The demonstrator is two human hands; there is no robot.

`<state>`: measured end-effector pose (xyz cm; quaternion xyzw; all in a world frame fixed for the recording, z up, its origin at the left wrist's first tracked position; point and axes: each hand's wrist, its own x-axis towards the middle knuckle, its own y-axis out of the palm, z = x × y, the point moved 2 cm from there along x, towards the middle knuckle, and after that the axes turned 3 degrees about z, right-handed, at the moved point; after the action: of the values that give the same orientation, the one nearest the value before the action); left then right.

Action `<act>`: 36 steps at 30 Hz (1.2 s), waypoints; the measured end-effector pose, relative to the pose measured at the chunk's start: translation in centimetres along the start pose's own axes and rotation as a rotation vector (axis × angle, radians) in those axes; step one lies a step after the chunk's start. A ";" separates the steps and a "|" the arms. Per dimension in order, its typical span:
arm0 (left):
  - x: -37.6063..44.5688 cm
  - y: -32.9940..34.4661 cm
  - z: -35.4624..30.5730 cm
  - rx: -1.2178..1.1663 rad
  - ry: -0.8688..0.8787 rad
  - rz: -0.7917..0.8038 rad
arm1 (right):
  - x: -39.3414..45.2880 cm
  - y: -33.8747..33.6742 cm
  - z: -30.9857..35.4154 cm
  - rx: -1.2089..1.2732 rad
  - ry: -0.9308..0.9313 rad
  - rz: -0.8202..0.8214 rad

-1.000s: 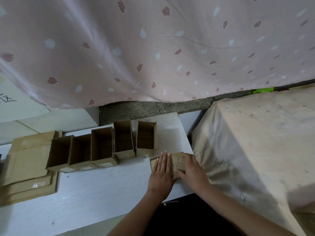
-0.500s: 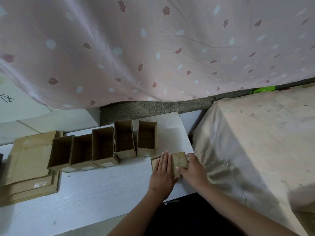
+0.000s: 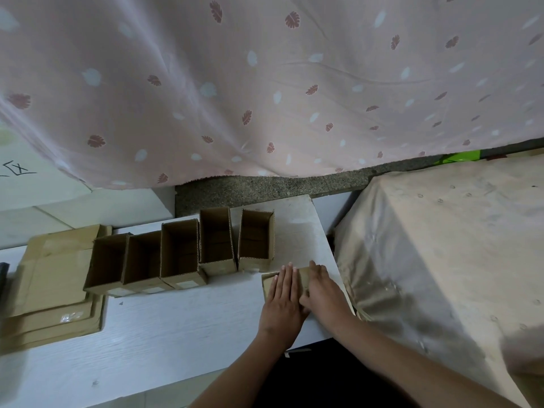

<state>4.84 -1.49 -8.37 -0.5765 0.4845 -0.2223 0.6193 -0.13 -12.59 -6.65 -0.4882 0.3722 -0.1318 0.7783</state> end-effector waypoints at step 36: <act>1.8 -0.3 1.5 -0.118 0.075 0.046 | 0.2 -1.9 -4.1 0.873 0.202 0.198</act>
<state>6.96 -2.30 -8.93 -0.5922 0.5325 -0.2005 0.5706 -2.63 -16.37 -6.13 -0.0613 0.4006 -0.2482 0.8799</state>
